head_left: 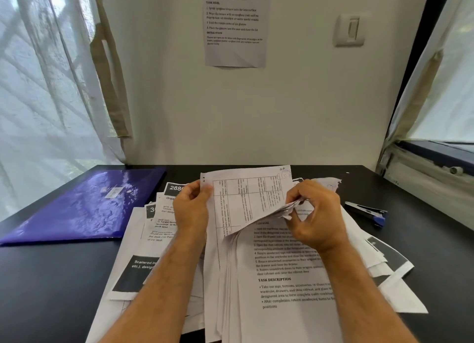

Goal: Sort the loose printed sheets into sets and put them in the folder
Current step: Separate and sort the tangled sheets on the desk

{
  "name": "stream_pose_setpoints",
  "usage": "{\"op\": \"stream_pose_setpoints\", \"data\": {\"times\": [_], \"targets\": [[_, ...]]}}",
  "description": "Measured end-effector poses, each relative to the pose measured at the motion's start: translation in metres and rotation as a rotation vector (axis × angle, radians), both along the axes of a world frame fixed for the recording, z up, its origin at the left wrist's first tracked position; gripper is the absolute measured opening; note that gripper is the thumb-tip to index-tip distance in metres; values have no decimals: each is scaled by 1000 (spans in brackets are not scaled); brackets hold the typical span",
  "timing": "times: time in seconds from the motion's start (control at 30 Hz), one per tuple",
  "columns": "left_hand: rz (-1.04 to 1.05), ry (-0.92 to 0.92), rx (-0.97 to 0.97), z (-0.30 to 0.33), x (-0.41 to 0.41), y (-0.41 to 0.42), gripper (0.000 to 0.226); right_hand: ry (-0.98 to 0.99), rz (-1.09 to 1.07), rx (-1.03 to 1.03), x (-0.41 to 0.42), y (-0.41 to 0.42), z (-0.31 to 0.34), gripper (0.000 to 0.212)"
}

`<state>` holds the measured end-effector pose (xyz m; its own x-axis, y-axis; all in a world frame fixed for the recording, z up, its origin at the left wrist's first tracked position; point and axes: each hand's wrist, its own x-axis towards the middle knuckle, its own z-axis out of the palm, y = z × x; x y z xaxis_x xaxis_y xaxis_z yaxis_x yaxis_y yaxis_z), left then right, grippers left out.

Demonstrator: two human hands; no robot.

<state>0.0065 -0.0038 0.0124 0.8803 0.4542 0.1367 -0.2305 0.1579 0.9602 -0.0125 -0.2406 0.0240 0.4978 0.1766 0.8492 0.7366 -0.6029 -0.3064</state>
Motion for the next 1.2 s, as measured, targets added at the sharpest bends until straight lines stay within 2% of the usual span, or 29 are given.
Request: {"op": "stream_pose_setpoints", "data": {"times": [0.17, 0.27, 0.33, 0.43, 0.5, 0.6, 0.67, 0.73, 0.77, 0.8, 0.83, 0.87, 0.9, 0.93, 1.0, 1.2], "targets": [[27, -19, -60, 3, -3, 3, 6, 15, -21, -19, -4, 1, 1, 15], [-50, -65, -56, 7, -7, 3, 9, -13, -54, -13, -4, 7, 1, 16], [-203, -135, -8, 11, -10, 3, 14, 44, -100, -16, -7, 15, 2, 30], [-423, -195, 143, 14, -14, 2, 18, 264, -106, -27, -6, 27, 1, 59], [-579, -182, 182, 12, -14, 1, 14, 293, -90, -48, -1, 30, -2, 52], [-690, -160, 204, 12, -15, 0, 15, 252, -113, -60, 0, 30, -3, 15], [-614, -146, 226, 14, -18, 0, 33, 271, -125, -64, -1, 26, -2, 8], [-405, -88, 333, 13, -16, 2, 38, 275, -93, -58, -2, 20, 0, 14], [-244, -45, 503, 10, -12, 6, 35, 258, -74, -60, -2, 17, 1, 17], [-62, 19, 761, 5, -6, 10, 37, 246, -69, -67, -3, 15, 1, 19], [58, 112, 1000, -1, 0, 15, 48, 252, -80, -75, -3, 14, 1, 20], [108, 218, 1150, -7, 4, 19, 65, 273, -96, -85, -4, 14, 0, 18], [99, 332, 1212, -12, 8, 21, 81, 300, -105, -96, -3, 14, -1, 17], [63, 417, 1222, -15, 10, 22, 92, 325, -104, -108, -3, 15, -2, 16], [4, 492, 1215, -19, 13, 22, 101, 347, -80, -118, -1, 17, -4, 17], [64, 475, 1169, -18, 13, 20, 102, 337, -18, -76, 1, 16, -6, 20]]}}
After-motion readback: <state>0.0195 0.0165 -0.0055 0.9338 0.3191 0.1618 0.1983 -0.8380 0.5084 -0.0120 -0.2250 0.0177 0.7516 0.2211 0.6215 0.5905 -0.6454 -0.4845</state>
